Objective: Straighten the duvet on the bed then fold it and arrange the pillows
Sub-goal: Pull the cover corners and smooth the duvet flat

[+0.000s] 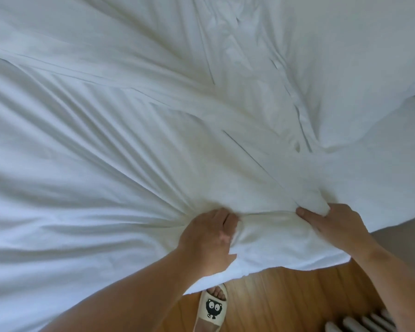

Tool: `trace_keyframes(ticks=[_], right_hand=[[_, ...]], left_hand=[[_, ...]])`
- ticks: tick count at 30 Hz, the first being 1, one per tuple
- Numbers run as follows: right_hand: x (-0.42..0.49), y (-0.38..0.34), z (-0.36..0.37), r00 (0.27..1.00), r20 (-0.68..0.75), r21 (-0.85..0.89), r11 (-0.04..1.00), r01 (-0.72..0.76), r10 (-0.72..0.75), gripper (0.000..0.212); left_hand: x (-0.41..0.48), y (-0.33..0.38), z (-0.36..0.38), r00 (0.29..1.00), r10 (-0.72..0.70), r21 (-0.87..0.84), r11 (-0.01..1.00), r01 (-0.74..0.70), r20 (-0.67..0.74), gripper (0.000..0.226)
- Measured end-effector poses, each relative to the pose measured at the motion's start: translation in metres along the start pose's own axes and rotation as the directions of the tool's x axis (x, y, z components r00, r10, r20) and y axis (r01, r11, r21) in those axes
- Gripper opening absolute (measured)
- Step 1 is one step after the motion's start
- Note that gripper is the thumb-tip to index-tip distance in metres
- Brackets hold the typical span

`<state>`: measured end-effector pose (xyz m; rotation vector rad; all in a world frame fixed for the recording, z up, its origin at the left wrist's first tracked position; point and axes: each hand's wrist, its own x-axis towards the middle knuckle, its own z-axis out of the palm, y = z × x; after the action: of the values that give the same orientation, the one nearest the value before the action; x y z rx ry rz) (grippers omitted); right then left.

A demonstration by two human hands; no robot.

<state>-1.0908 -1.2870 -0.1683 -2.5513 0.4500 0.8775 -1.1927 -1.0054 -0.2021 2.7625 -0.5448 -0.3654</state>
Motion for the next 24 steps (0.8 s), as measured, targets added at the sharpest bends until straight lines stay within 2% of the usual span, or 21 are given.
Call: trace_keyframes(ticks=[2, 4, 7, 10, 12, 13, 14, 16, 17, 18, 19, 21, 24], right_hand=[[0.008, -0.018, -0.014, 0.999, -0.004, -0.017, 0.999, 0.048, -0.048, 0.057], [0.011, -0.036, -0.022, 0.993, -0.011, 0.063, 0.991, 0.116, -0.115, 0.072], [0.006, -0.052, -0.012, 0.993, 0.002, 0.192, 0.975, 0.116, -0.119, 0.072], [-0.001, -0.055, 0.009, 0.994, 0.058, 0.279, 0.958, 0.071, -0.090, 0.061], [-0.002, -0.055, 0.018, 0.998, 0.035, 0.235, 0.971, 0.034, -0.043, 0.064], [-0.005, -0.058, 0.021, 1.000, 0.015, 0.218, 0.976, 0.023, -0.026, 0.070], [-0.007, -0.060, 0.022, 1.000, 0.005, 0.201, 0.979, 0.009, -0.010, 0.079], [0.001, -0.047, 0.029, 0.998, -0.062, 0.173, 0.985, 0.021, -0.010, 0.099], [0.009, -0.037, 0.035, 0.995, -0.101, 0.193, 0.980, 0.035, -0.015, 0.103], [0.006, -0.037, 0.039, 0.989, -0.145, 0.201, 0.977, 0.070, -0.041, 0.097], [-0.004, -0.045, 0.042, 0.982, -0.179, 0.171, 0.981, 0.091, -0.060, 0.085], [-0.023, -0.062, 0.046, 0.962, -0.248, 0.099, 0.985, 0.140, -0.112, 0.068], [-0.027, -0.043, 0.035, 0.953, -0.263, -0.010, 0.988, 0.155, -0.152, 0.068]], left_hand=[[-0.015, -0.008, -0.008, 1.000, -0.002, -0.076, 0.997, 0.002, -0.005, 0.080], [-0.041, -0.028, -0.016, 0.998, -0.053, -0.115, 0.992, 0.050, -0.025, 0.080], [-0.109, -0.078, -0.019, 0.973, -0.171, -0.015, 0.985, 0.171, -0.152, 0.059], [-0.190, -0.126, -0.015, 0.905, -0.374, 0.078, 0.915, 0.395, -0.203, 0.057], [-0.237, -0.150, -0.017, 0.814, -0.557, 0.104, 0.811, 0.576, -0.166, 0.064], [-0.258, -0.162, -0.018, 0.744, -0.655, 0.117, 0.736, 0.667, -0.128, 0.069], [-0.279, -0.172, -0.019, 0.648, -0.756, 0.116, 0.638, 0.761, -0.094, 0.074], [-0.312, -0.188, -0.017, 0.385, -0.922, 0.054, 0.383, 0.922, -0.037, 0.085], [-0.323, -0.192, -0.014, 0.265, -0.964, 0.009, 0.265, 0.964, -0.024, 0.092], [-0.328, -0.193, -0.010, 0.193, -0.981, -0.024, 0.193, 0.981, -0.015, 0.097], [-0.330, -0.192, -0.005, 0.167, -0.986, -0.039, 0.167, 0.985, -0.013, 0.100], [-0.329, -0.189, 0.006, 0.166, -0.986, -0.050, 0.167, 0.985, -0.011, 0.102], [-0.328, -0.188, 0.012, 0.187, -0.981, -0.067, 0.190, 0.980, -0.048, 0.100]])
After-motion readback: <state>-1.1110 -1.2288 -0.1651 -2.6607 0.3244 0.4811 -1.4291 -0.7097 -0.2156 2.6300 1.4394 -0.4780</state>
